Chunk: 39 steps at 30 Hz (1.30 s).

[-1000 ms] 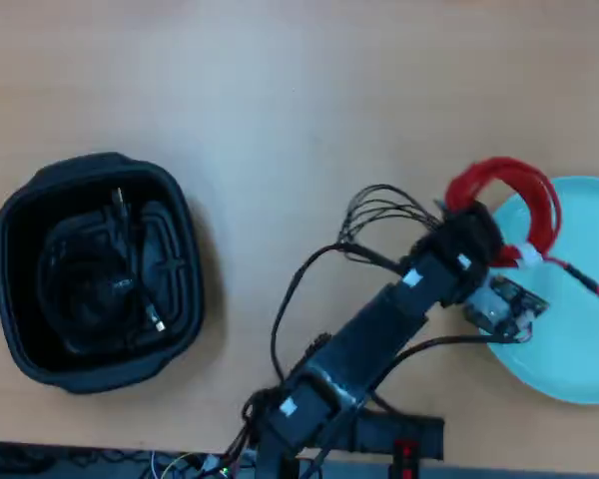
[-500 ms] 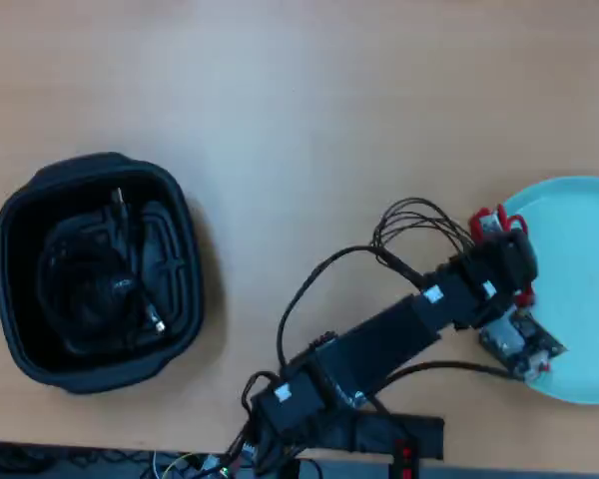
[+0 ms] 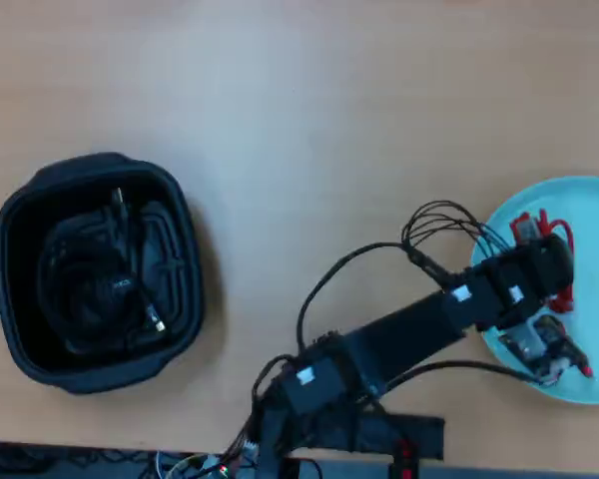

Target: Put a black charging cable in a black bowl and put a red charging cable in a green bowl

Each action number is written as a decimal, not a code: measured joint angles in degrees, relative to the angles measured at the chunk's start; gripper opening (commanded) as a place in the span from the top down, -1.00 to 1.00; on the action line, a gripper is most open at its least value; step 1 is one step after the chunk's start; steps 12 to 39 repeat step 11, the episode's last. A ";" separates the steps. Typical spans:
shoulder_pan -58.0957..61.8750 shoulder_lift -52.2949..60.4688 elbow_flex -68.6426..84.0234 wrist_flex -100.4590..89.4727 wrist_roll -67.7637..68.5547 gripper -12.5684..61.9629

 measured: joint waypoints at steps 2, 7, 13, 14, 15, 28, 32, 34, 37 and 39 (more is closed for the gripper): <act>0.09 -2.46 0.00 -3.34 0.00 0.86; 1.41 -6.33 0.00 -10.63 0.00 0.86; 4.22 -12.83 0.00 -17.05 -0.09 0.86; 4.22 -12.83 0.00 -17.05 -0.09 0.86; 4.22 -12.83 0.00 -17.05 -0.09 0.86; 4.22 -12.83 0.00 -17.05 -0.09 0.86; 4.22 -12.83 0.00 -17.05 -0.09 0.86; 4.22 -12.83 0.00 -17.05 -0.09 0.86; 4.22 -12.83 0.00 -17.05 -0.09 0.86; 4.22 -12.83 0.00 -17.05 -0.09 0.86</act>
